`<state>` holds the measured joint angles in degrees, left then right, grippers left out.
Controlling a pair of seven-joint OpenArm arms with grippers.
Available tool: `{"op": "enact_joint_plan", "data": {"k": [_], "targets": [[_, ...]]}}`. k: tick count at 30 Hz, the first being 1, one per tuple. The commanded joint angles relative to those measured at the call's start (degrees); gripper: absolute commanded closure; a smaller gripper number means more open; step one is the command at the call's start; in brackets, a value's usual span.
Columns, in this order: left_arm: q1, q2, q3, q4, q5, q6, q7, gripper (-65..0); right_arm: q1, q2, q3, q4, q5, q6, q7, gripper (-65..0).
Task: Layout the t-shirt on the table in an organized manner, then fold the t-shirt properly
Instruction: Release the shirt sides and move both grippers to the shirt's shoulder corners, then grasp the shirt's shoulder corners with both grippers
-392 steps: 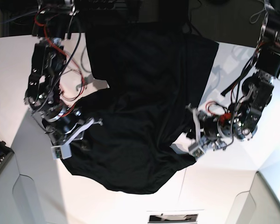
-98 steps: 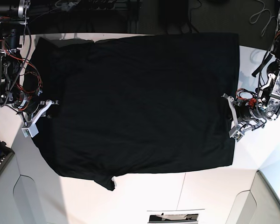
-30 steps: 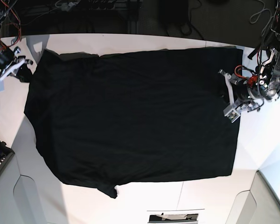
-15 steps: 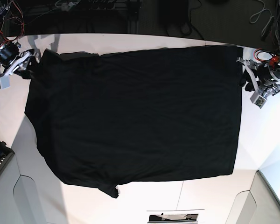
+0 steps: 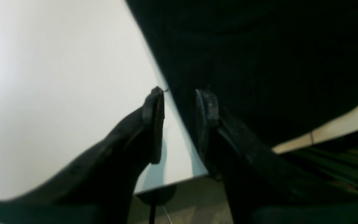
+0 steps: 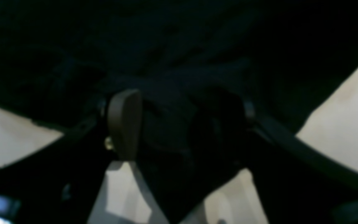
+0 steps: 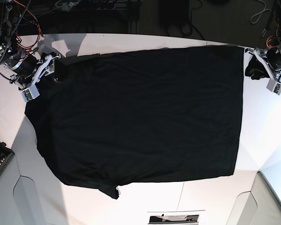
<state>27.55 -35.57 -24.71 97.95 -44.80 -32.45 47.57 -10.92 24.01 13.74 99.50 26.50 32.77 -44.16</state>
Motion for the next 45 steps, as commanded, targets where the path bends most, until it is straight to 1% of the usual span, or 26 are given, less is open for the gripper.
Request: {"op": "enact_joint_plan", "data": {"k": [1,6,12,15,19,23,27,34,36,39,41,43,45], "targets": [[0.15,-1.27,-0.61,0.83,-0.85,-0.37,-0.98,-20.9,0.26,1.2,0.33,0.96,0.39,-0.02,1.09,-39.7],[0.44,-0.11,-0.61,0.83,-0.87,-0.37,-0.96,-20.9,0.07,1.22,0.33,-2.1,-0.15,-0.02,1.05,-39.7],[0.59,4.22,-0.61,0.83,-0.87,-0.33,0.28,-20.9,-1.33,1.2,0.31,-2.97,0.15,-0.02,1.07,-39.6],[1.92,5.81,-1.01,0.83,-1.64,-0.15,0.28,-20.9,-1.33,1.22,0.33,-2.97,0.96,0.0,1.09,-39.6],[4.81,7.04,-2.45,0.83,-2.51,-0.17,0.26,-20.9,-1.16,1.22,0.33,-2.97,1.86,0.0,1.25,-39.6],[6.69,8.24,-6.36,0.83,-3.96,-0.17,0.24,-20.9,-1.18,1.22,0.33,-2.97,1.95,-0.02,1.95,-39.6],[6.73,8.26,-8.04,0.83,-4.26,-0.37,-0.04,-20.9,-1.18,1.2,0.33,-2.97,1.99,-0.02,2.23,-39.6],[6.71,8.26,-7.98,-1.57,-3.13,-0.39,-4.35,-20.9,-1.2,1.2,0.33,-2.97,1.99,-0.02,2.14,-39.6],[6.47,8.26,-7.98,-3.43,-3.15,-0.42,-5.22,-23.7,-1.2,1.2,0.33,-2.97,2.01,-0.02,2.14,-39.6],[5.18,8.24,-7.98,-6.38,-3.19,-0.46,-5.25,-29.6,-1.18,1.2,0.33,-2.97,2.03,-0.02,2.21,-39.6],[4.2,8.26,-7.98,-7.69,-3.76,-1.75,-4.39,-30.1,-1.2,1.2,0.33,-2.97,2.01,-0.02,2.16,-39.6],[3.72,8.26,-7.98,-8.07,-6.32,-3.26,-2.69,-30.1,-1.2,1.2,0.33,-2.97,2.01,-0.02,2.16,-39.6],[3.74,8.26,-7.96,-8.07,-8.37,-3.87,-2.03,-30.1,-1.2,1.2,0.33,-2.97,2.01,-0.02,2.16,-39.6]]}}
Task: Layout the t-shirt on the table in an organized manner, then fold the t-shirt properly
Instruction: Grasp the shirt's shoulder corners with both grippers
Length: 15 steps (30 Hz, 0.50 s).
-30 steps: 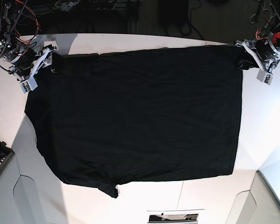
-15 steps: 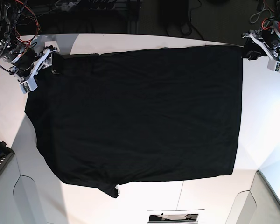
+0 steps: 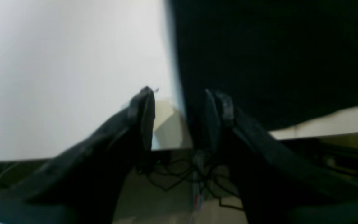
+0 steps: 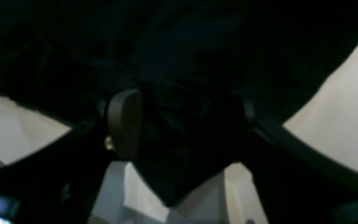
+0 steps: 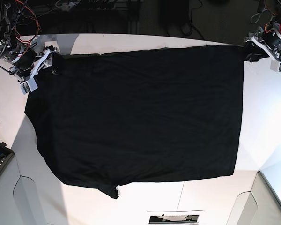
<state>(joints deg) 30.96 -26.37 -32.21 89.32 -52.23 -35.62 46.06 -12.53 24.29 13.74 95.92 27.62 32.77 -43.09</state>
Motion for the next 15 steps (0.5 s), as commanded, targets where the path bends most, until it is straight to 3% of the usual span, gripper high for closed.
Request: {"op": "enact_joint_plan", "data": {"k": [1,6,15], "targets": [[0.33,-0.94,-0.37,0.57,-1.11,-0.7,-0.2,-30.1,0.44,0.92,0.33,0.61,0.9,-0.02,1.09,-39.6],[0.37,-0.92,0.85,0.57,-2.51,-0.72,2.14,-30.1,0.42,0.92,0.33,0.61,0.87,-0.02,1.05,-39.6],[0.33,-0.92,6.27,0.57,-0.26,-0.87,0.33,-30.1,0.44,0.94,0.33,0.61,0.9,-0.09,0.85,-39.6]]}}
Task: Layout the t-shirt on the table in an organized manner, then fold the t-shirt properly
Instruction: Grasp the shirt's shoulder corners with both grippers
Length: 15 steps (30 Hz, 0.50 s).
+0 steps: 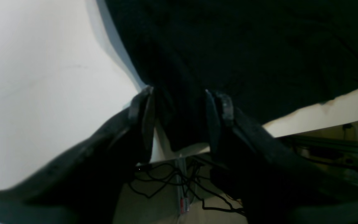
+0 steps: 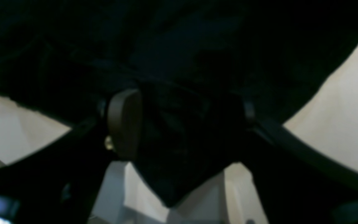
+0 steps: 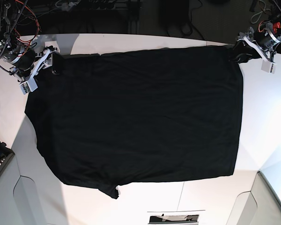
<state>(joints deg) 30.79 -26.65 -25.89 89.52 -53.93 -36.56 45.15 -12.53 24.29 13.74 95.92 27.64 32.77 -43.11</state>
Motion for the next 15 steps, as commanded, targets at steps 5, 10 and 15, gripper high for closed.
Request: {"op": "enact_joint_plan", "data": {"k": [5,10,15], "targets": [[0.5,-0.66,-0.04,0.37,2.36,0.07,1.36,-30.1,0.79,0.94,2.43,1.88,4.94,-1.27,2.58,-39.4],[0.5,-0.68,-0.04,0.37,2.67,0.04,1.42,-30.1,3.65,0.92,6.78,4.11,9.31,-1.27,0.15,-39.4],[0.52,-0.7,-0.04,0.37,5.49,0.04,1.44,-30.1,4.66,0.92,12.96,4.11,9.86,-1.95,-1.27,-39.4]]}}
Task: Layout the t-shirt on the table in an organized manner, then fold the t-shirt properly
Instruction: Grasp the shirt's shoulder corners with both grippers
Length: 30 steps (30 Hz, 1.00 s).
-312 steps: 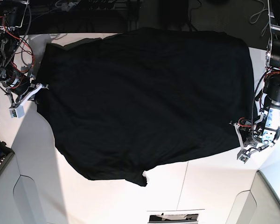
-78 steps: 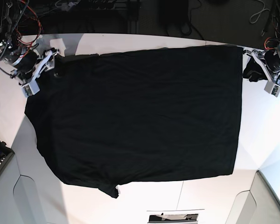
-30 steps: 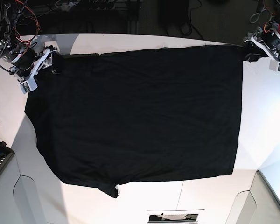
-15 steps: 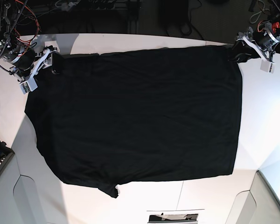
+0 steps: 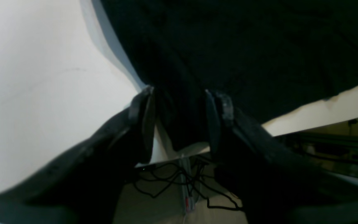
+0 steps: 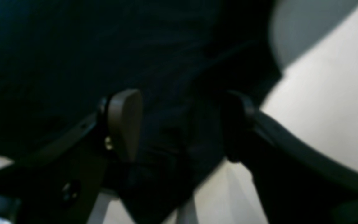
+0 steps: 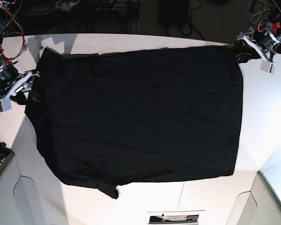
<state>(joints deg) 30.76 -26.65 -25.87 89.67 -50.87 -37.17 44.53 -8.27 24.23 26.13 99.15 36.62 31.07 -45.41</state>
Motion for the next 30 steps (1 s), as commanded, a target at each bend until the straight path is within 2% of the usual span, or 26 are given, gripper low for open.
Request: {"op": "enact_joint_plan", "data": {"k": [1,4,8,14,19,25,30], "targets": [[0.55,-0.7,-0.07,0.22,2.49,0.68,2.03,-30.1,0.13,0.98,2.16,0.79,0.92,-0.98,0.57,-39.4],[0.55,-0.68,-0.07,0.22,2.16,0.68,2.01,-30.1,-1.05,0.98,6.71,0.15,0.96,-2.84,-0.92,-39.5],[0.52,-0.68,-0.07,0.22,2.03,0.68,1.99,-30.1,-4.2,0.52,9.64,-1.38,3.37,-2.82,-2.4,-39.5],[0.52,-0.68,-0.07,0.22,2.03,0.68,1.97,-30.1,-7.06,-3.78,9.57,-1.64,4.55,-2.14,-3.19,-39.5],[0.52,-0.68,-0.07,0.22,1.88,0.68,1.99,-30.1,-7.5,-7.1,8.5,-1.68,3.19,-2.16,-3.06,-39.5],[0.55,-0.68,-0.07,0.22,1.9,0.68,2.05,-30.1,-7.5,-9.05,8.17,-1.68,1.77,-2.38,-3.04,-39.5],[0.55,-0.66,-0.07,0.22,1.88,0.68,2.03,-30.1,-7.65,-9.18,8.17,-2.69,0.92,-2.82,-2.62,-39.5]]}}
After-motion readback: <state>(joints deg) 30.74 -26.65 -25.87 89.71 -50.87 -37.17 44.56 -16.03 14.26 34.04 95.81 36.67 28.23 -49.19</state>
